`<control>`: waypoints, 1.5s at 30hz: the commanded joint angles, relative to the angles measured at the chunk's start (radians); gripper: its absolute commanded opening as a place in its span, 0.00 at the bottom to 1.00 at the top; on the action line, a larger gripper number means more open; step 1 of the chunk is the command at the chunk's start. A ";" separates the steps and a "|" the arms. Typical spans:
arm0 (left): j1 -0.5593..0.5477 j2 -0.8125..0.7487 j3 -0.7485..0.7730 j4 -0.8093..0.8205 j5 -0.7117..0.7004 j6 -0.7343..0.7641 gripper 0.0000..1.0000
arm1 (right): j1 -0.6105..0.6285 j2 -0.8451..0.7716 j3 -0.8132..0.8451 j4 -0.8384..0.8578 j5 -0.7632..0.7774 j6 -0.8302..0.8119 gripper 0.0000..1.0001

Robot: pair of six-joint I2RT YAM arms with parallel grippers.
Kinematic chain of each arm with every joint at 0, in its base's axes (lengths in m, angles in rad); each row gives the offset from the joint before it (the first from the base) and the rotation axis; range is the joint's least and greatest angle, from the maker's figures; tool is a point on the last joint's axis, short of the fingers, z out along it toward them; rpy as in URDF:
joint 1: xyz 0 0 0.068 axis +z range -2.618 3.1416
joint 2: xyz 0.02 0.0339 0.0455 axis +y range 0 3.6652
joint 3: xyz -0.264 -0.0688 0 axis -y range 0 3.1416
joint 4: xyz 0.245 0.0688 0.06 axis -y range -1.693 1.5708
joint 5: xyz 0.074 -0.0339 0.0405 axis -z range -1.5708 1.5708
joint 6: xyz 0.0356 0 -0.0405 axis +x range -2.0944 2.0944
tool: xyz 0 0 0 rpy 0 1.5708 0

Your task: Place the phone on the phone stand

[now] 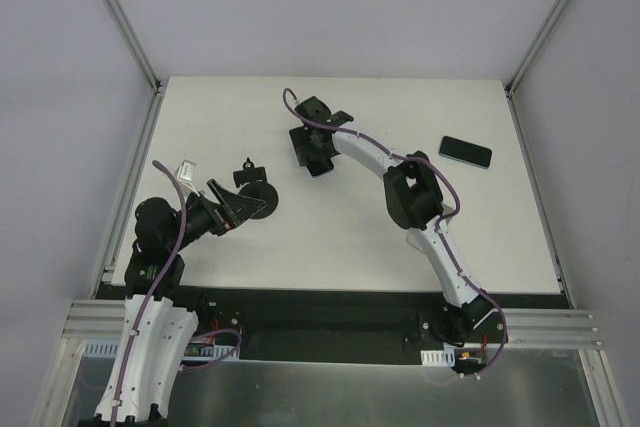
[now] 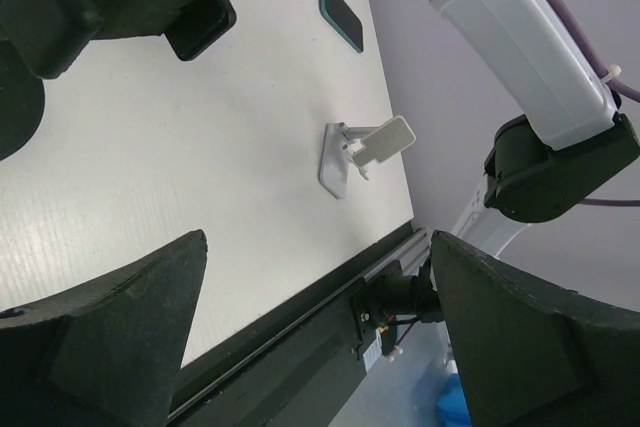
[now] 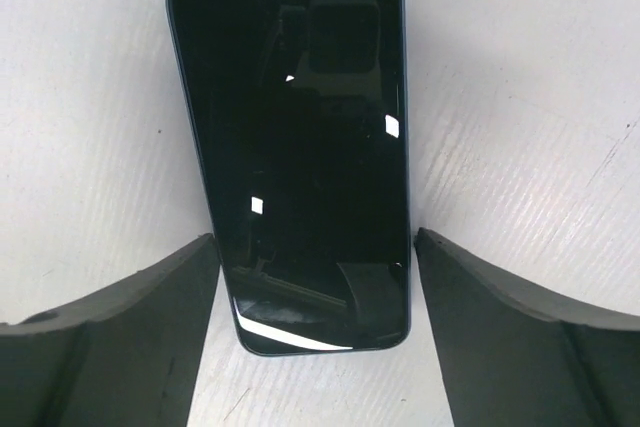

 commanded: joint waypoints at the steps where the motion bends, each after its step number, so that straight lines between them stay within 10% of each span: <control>1: -0.008 0.011 0.086 0.006 0.059 0.003 0.91 | -0.006 -0.032 -0.076 -0.104 -0.010 -0.023 0.73; 11: -0.096 0.110 0.156 -0.030 0.018 0.063 0.83 | -0.005 -0.262 -0.472 0.044 -0.013 -0.027 0.36; 19: -0.589 0.221 0.159 -0.016 -0.382 0.075 0.81 | 0.008 -0.642 -1.060 0.319 -0.023 0.034 0.23; 25: -0.693 0.256 0.081 0.067 -0.534 -0.009 0.81 | 0.009 -0.812 -1.323 0.448 -0.092 0.151 0.01; 35: -0.707 0.268 -0.057 0.173 -0.583 -0.144 0.78 | -0.014 -0.966 -1.616 0.931 -0.347 0.335 0.01; 45: -0.785 0.613 -0.035 0.170 -0.755 -0.454 0.84 | -0.020 -0.937 -1.734 1.175 -0.494 0.470 0.01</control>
